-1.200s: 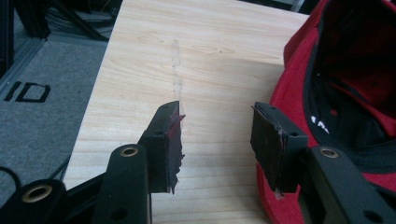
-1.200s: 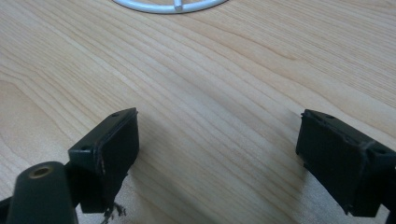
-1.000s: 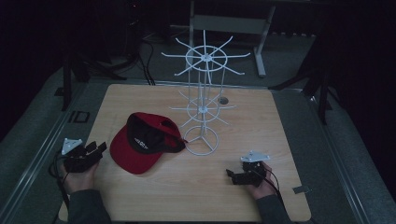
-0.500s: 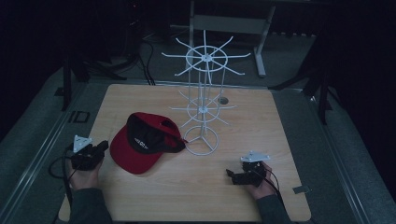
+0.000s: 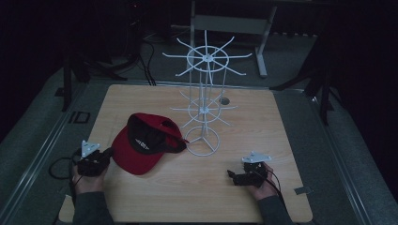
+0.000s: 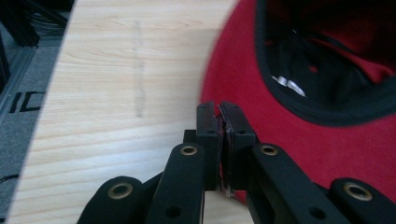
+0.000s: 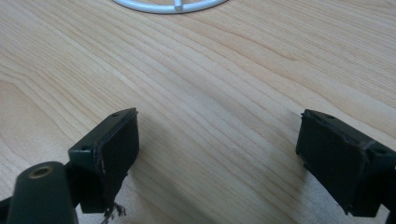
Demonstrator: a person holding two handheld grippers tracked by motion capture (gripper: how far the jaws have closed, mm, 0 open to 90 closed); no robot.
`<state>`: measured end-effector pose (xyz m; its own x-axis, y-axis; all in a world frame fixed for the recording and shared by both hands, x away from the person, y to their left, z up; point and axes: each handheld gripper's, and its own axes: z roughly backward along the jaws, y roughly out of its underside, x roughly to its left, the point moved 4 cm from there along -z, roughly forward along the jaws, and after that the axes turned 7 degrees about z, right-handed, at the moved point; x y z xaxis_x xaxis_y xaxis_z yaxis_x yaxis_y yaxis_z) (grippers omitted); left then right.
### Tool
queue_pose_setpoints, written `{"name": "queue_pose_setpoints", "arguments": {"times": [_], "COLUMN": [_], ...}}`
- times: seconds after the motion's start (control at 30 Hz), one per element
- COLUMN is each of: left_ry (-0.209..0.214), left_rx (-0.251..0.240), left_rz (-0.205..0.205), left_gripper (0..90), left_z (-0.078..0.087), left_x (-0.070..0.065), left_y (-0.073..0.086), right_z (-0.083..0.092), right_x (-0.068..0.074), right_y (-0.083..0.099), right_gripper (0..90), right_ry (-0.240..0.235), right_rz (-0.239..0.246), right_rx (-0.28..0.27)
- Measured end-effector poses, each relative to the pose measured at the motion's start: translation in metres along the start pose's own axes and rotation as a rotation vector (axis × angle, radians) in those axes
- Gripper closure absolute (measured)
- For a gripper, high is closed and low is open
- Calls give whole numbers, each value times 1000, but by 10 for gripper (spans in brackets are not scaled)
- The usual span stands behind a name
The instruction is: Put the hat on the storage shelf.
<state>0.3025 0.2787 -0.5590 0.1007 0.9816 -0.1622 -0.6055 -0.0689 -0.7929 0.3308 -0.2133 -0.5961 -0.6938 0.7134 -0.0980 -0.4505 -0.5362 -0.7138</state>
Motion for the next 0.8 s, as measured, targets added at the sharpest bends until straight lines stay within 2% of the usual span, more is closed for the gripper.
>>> {"name": "queue_pose_setpoints", "arguments": {"times": [0.03, 0.07, 0.1, 0.17, 0.2, 0.3, 0.37, 0.43, 0.57, 0.67, 0.7, 0.73, 0.8], "left_ry": [17, 17, 6, 1, 2, -34, -38, -52, -93, -67, -56, -63, -44], "left_rx": [11, 11, 11, -4, -21, -61, -68, -65, -29, 31, 57, 69, 84], "left_rz": [-37, -37, -80, -86, -83, -61, -32, -28, -23, -15, -29, -47, -63], "left_gripper": [878, 877, 876, 876, 877, 900, 900, 900, 900, 900, 900, 900, 900], "left_z": [0, 0, 1, 3, 5, 8, 8, 5, -7, -17, -19, -19, -16], "left_x": [-11, -11, -20, -22, -22, -14, -7, -1, 12, 17, 16, 14, 8], "left_y": [2, 2, 3, 1, -1, -11, -18, -24, -31, -30, -28, -25, -20], "right_z": [0, 0, 0, 0, 0, 0, 0, 0, 0, 0, 0, 0, 0], "right_x": [0, 0, 0, 0, 0, 0, 0, 0, 0, 0, 0, 0, 0], "right_y": [0, 0, 0, 0, 0, 0, 0, 0, 0, 0, 0, 0, 0], "right_gripper": [131, 131, 131, 131, 131, 131, 130, 131, 131, 131, 131, 131, 131], "right_ry": [0, 0, 0, 0, 0, 0, 0, 0, 0, 0, 0, 0, 0], "right_rz": [0, 0, 0, 0, 0, 0, 0, 0, 0, -2, -2, -2, 0], "right_rx": [0, 0, 0, 0, 0, 0, 0, 0, 0, 1, 1, 1, 2]}}
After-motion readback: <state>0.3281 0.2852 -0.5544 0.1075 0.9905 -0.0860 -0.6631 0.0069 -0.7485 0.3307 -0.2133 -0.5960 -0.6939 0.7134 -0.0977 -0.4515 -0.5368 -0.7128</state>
